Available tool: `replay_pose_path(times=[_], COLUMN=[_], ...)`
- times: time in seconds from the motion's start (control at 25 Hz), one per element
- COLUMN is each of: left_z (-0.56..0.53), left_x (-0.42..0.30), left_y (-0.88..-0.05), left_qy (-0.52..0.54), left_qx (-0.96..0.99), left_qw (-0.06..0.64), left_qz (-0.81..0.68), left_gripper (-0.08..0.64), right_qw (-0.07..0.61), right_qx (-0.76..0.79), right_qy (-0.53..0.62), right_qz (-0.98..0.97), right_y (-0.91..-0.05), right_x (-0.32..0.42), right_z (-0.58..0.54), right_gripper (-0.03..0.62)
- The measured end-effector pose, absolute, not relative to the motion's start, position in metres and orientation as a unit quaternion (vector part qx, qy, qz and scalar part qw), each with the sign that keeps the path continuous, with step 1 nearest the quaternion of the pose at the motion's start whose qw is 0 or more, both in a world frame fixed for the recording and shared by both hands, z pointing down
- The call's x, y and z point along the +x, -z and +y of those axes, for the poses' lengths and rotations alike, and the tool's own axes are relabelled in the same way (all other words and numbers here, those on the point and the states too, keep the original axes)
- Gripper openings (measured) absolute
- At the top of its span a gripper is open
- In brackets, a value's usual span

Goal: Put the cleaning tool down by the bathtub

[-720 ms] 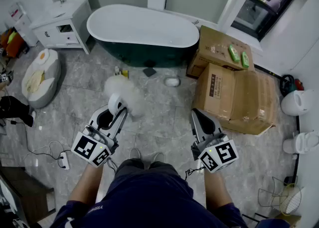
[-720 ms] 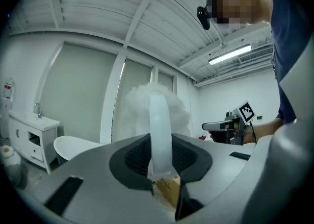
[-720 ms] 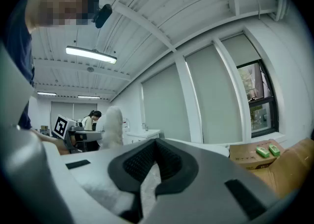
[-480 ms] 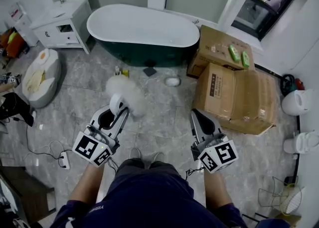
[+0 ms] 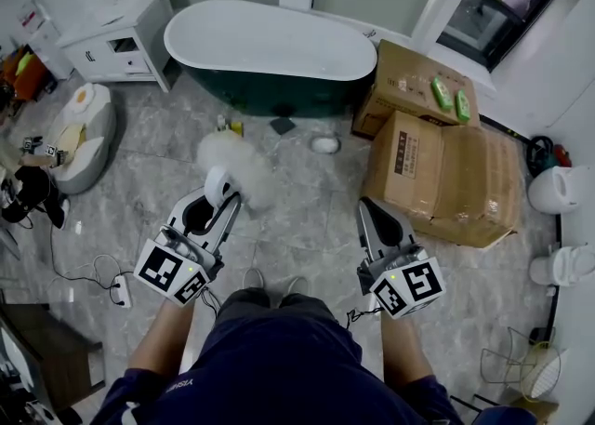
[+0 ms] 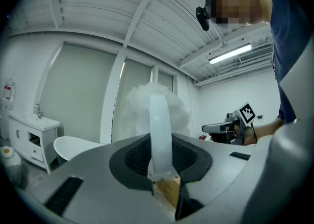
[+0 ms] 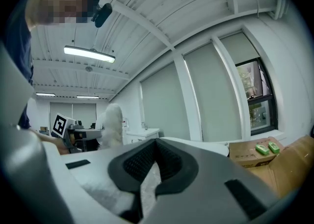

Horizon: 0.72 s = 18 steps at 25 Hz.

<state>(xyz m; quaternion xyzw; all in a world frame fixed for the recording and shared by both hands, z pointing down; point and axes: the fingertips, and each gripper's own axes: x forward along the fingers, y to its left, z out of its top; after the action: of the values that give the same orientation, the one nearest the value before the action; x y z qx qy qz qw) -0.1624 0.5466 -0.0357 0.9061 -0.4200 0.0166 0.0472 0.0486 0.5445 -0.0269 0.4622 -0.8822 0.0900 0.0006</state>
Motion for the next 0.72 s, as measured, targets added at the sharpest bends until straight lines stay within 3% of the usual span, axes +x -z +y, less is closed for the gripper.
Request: replay_pose_path(times=[0.72], left_z=[0.547], left_x=[-0.132], left_y=[0.034], left_qy=[-0.026], left_qx=[0.901], left_qw=[0.041], left_qz=[-0.432], left_gripper=[0.104], right_qw=[-0.001], right_qx=[0.452], right_qy=[-0.099], right_qz=[-0.886], right_y=[0.014], right_x=[0.079], right_z=[0.545], right_gripper=[0.003])
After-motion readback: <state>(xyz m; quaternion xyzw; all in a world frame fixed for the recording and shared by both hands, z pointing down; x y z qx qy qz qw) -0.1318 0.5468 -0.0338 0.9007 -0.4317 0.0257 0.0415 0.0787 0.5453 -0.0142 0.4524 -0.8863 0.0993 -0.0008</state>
